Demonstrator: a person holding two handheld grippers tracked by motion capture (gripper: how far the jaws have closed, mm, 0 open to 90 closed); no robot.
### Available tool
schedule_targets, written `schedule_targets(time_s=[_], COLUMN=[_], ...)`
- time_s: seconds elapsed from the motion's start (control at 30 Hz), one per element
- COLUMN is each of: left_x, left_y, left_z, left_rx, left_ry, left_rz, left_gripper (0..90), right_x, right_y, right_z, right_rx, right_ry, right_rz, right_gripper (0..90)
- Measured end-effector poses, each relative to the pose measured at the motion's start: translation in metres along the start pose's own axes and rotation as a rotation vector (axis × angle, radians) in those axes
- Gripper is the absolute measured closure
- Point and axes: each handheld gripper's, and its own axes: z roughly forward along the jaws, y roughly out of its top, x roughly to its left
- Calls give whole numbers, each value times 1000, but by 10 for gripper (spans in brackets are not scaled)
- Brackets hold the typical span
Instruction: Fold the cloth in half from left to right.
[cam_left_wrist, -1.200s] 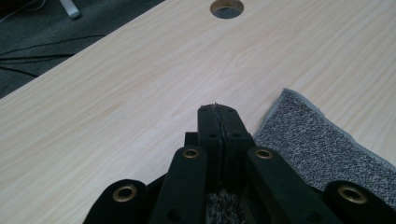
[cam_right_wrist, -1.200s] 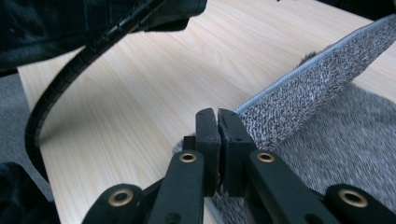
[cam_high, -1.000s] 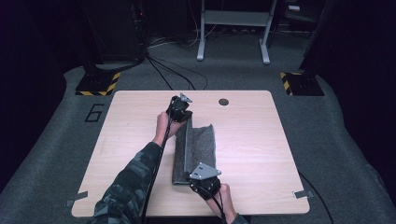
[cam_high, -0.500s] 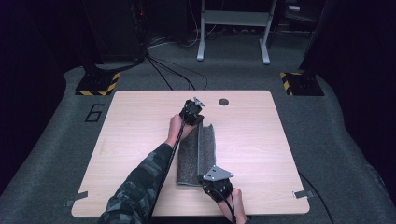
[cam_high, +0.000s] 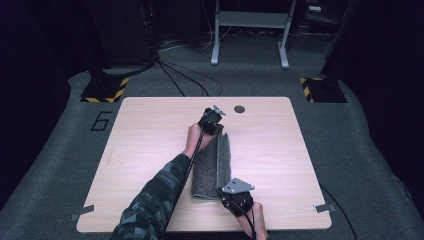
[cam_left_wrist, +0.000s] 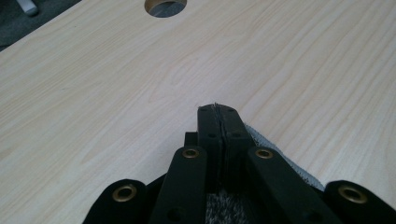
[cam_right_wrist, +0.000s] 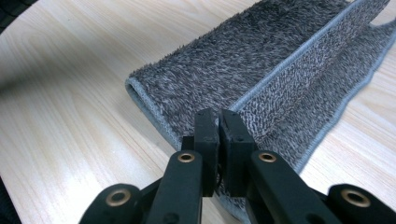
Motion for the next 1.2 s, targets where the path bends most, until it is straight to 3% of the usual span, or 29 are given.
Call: schedule_targets(time_s=[0.03, 0.1, 0.13, 0.17, 0.27, 0.3, 0.47, 0.5, 0.63, 0.67, 0.7, 0.73, 0.8, 0.9, 1.1, 1.2], left_x=[-1, -1, -1, 0, 4, 9, 22, 28, 37, 42, 42, 48, 50, 55, 58, 61], left_y=[0, 1, 2, 2, 2, 1, -10, -18, -33, -45, -45, -55, -60, -69, -76, -76], left_z=[1, 2, 1, -3, -12, -19, -30, -33, -37, -36, -36, -34, -32, -25, -9, -6], left_rx=[1, 16, 17, 9, -16, -33, -36, -24, 8, 27, 27, 56, 60, 93, 133, 122], left_ry=[-2, -15, -24, -13, -11, -14, 28, 50, 68, 90, 90, 100, 105, 130, 157, 154], left_rz=[-9, -10, -14, -26, -41, -56, -86, -103, -121, -129, -129, -138, -147, -156, -169, -173], left_gripper=[818, 601, 601, 430, 358, 283, 243, 236, 216, 215, 215, 213, 216, 216, 198, 186], right_x=[-1, -1, -3, -8, -13, -21, -37, -39, -42, -41, -41, -39, -41, -42, -48, -49], right_y=[0, -1, -2, -5, -7, -8, -2, -1, 0, -3, -5, -7, -10, -15, -22, -24], right_z=[0, -2, -4, -9, -13, -19, -17, -13, -1, 7, 9, 12, 14, 18, 16, 14], right_rx=[4, 7, 19, 25, 17, 1, -16, -3, 32, 62, 75, 89, 95, 122, 128, 129], right_ry=[-6, -22, -26, -41, -55, -73, -79, -84, -95, -106, -101, -101, -101, -101, -87, -88], right_rz=[0, 1, 3, 29, 34, 57, 98, 98, 79, 72, 66, 76, 48, 74, 121, 116], right_gripper=[816, 778, 714, 639, 531, 484, 349, 326, 286, 279, 268, 258, 251, 234, 179, 181])
